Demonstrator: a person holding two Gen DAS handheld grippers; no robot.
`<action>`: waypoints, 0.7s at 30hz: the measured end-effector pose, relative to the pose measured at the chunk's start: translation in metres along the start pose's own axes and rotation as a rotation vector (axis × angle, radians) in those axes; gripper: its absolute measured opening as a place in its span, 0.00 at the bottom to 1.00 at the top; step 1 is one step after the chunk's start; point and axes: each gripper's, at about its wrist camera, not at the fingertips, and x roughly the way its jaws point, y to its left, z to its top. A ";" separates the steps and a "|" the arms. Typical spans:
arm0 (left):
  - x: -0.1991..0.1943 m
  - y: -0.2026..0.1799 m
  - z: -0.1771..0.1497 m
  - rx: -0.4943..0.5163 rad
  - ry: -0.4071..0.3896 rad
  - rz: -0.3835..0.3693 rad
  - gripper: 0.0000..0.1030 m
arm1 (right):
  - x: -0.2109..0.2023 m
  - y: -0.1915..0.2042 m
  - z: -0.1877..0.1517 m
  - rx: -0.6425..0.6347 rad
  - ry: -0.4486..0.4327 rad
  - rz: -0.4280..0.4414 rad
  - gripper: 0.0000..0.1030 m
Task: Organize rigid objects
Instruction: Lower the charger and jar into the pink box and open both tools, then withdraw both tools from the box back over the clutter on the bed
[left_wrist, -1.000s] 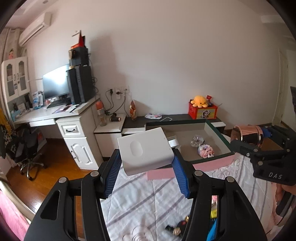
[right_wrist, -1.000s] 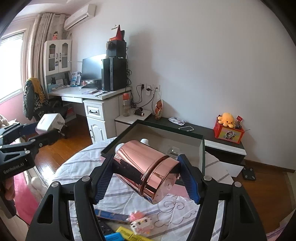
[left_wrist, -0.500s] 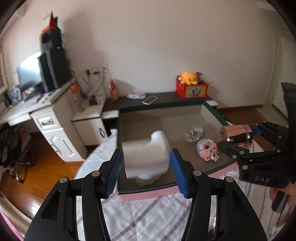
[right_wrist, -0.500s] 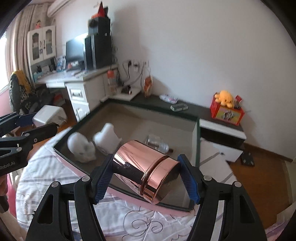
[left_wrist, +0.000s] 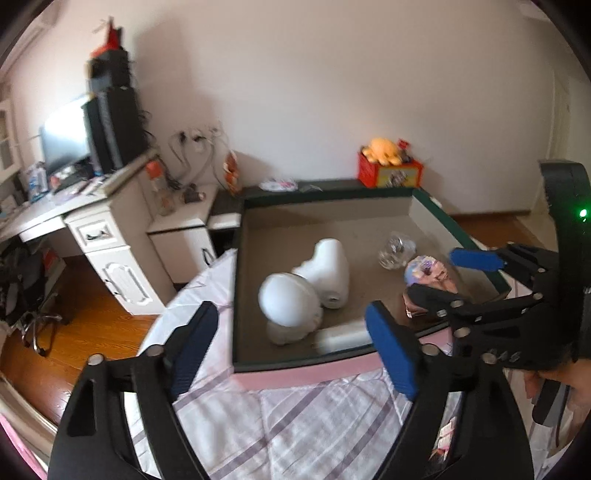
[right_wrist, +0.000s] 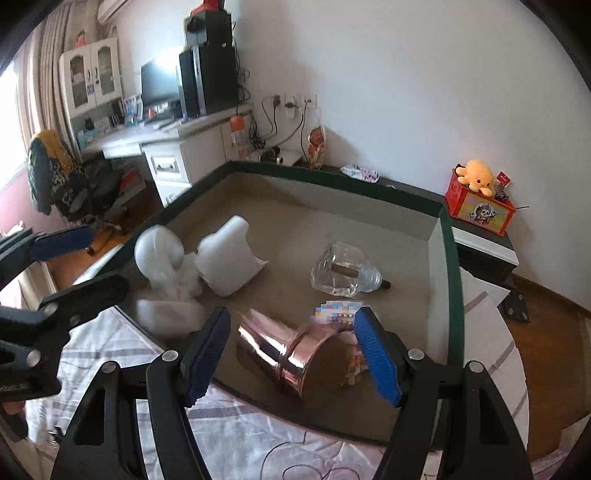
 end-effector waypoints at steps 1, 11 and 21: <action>-0.010 0.003 -0.002 -0.011 -0.019 0.006 0.87 | -0.007 0.000 0.001 0.010 -0.020 -0.003 0.79; -0.111 0.019 -0.030 -0.097 -0.190 0.098 1.00 | -0.118 0.025 -0.017 0.038 -0.242 -0.101 1.00; -0.180 0.002 -0.072 -0.068 -0.237 0.122 1.00 | -0.203 0.059 -0.067 0.057 -0.356 -0.188 1.00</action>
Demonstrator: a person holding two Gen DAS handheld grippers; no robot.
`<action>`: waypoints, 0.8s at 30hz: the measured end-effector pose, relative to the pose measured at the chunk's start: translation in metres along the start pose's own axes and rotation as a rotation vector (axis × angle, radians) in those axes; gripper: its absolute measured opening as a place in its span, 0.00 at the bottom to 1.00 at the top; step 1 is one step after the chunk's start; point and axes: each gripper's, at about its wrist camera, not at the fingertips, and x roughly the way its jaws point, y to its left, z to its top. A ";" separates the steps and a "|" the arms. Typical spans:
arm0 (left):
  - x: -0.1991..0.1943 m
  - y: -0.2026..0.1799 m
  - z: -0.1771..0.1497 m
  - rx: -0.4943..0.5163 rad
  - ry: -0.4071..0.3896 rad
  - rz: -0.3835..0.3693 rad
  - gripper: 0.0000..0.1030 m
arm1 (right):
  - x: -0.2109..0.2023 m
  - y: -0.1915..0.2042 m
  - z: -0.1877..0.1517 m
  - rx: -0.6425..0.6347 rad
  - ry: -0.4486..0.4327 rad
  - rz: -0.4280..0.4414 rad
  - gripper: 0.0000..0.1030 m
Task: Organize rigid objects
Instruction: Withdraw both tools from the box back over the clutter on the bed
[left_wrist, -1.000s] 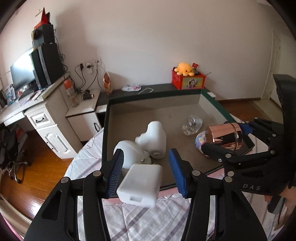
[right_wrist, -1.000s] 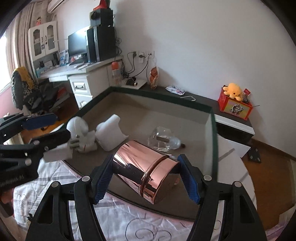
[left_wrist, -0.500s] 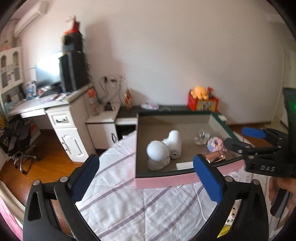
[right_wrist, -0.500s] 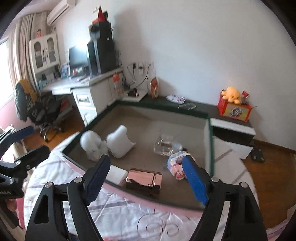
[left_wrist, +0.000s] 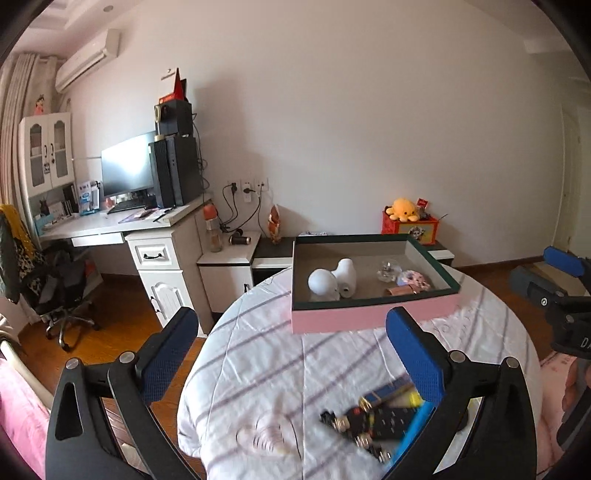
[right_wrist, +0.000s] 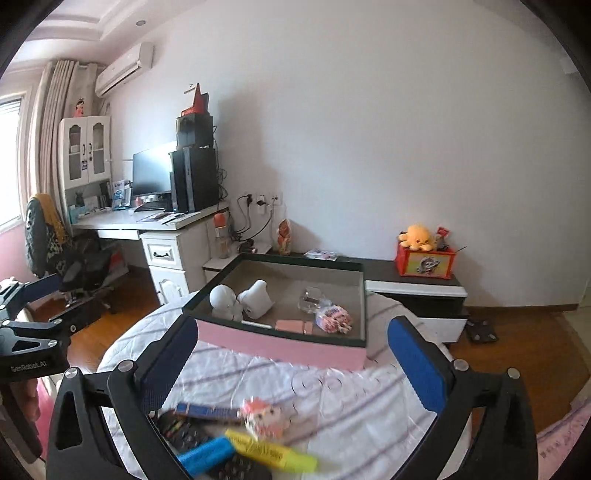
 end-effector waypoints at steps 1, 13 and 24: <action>-0.009 0.000 -0.002 -0.009 -0.008 -0.012 1.00 | -0.006 0.002 -0.002 -0.003 -0.004 -0.008 1.00; -0.069 -0.008 -0.009 0.020 -0.069 -0.050 1.00 | -0.050 0.015 -0.021 0.024 -0.008 0.001 1.00; -0.087 -0.002 -0.016 0.030 -0.070 0.003 1.00 | -0.068 0.024 -0.029 0.011 -0.013 -0.002 1.00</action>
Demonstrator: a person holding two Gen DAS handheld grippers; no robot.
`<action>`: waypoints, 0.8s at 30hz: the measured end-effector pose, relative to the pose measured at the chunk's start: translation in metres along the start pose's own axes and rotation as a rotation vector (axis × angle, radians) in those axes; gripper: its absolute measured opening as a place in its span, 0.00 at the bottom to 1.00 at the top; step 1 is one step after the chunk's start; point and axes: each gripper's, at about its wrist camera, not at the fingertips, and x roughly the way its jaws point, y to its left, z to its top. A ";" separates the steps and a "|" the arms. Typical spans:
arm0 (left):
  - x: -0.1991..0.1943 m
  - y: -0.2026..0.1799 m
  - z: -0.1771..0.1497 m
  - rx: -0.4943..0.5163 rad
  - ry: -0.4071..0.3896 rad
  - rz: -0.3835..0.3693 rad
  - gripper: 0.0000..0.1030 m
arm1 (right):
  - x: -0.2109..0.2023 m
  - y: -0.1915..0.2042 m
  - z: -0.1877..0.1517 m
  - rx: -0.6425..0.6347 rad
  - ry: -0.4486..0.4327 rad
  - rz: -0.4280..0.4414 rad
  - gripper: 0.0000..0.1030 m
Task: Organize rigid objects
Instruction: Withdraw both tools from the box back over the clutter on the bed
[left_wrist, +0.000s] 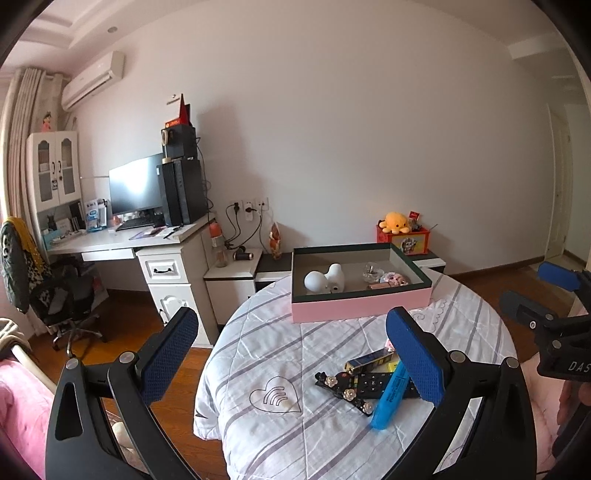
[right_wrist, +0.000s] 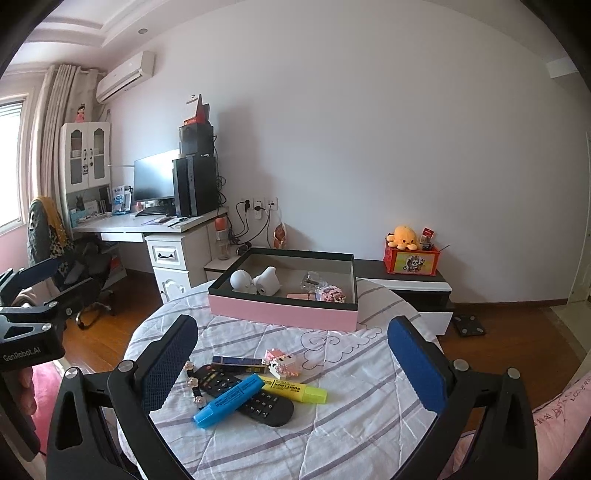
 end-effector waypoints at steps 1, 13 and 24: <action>0.000 -0.001 -0.001 0.004 0.002 -0.004 1.00 | 0.000 0.001 0.000 -0.002 0.001 0.000 1.00; 0.010 -0.012 -0.010 0.033 0.056 -0.034 1.00 | 0.010 -0.001 -0.015 -0.003 0.052 -0.012 1.00; 0.064 -0.045 -0.059 0.076 0.273 -0.158 1.00 | 0.050 -0.021 -0.052 0.038 0.206 -0.036 1.00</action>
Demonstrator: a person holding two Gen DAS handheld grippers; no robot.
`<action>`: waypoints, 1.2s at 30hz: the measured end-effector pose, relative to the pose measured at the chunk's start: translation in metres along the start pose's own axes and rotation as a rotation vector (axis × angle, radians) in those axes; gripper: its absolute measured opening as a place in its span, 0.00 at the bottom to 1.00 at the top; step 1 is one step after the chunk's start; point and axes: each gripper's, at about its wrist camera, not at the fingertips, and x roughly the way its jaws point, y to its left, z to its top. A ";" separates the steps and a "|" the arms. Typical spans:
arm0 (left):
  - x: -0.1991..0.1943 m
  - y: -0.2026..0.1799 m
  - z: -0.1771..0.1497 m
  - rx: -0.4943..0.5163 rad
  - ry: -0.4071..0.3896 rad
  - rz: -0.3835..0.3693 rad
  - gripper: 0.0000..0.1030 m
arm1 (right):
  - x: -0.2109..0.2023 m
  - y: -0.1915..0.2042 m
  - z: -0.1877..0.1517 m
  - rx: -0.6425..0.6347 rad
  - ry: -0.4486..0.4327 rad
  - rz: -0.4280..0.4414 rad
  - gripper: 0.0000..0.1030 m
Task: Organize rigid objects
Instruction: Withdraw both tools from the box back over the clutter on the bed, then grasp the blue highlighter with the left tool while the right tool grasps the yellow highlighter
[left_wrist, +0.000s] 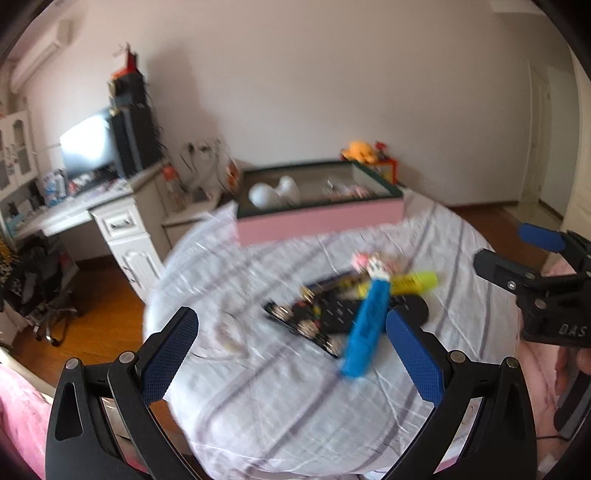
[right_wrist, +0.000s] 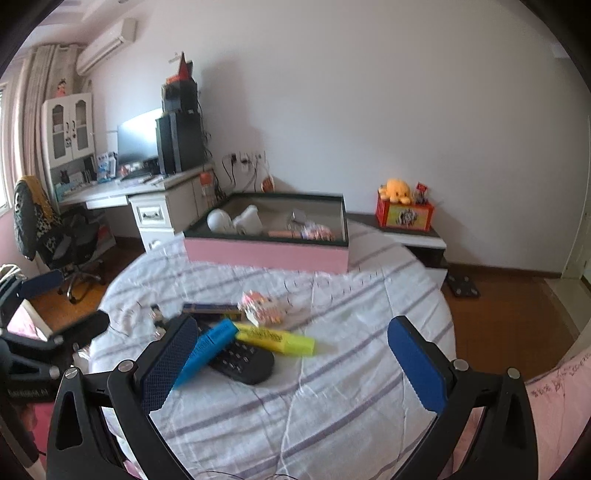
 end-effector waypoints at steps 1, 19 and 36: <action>0.008 -0.003 -0.003 -0.002 0.024 -0.017 1.00 | 0.005 -0.002 -0.003 0.005 0.018 0.003 1.00; 0.080 -0.050 -0.023 0.148 0.154 -0.042 0.51 | 0.049 -0.035 -0.032 0.073 0.156 0.023 1.00; 0.050 -0.004 -0.013 0.027 0.088 -0.130 0.25 | 0.083 -0.038 -0.023 -0.025 0.205 -0.072 1.00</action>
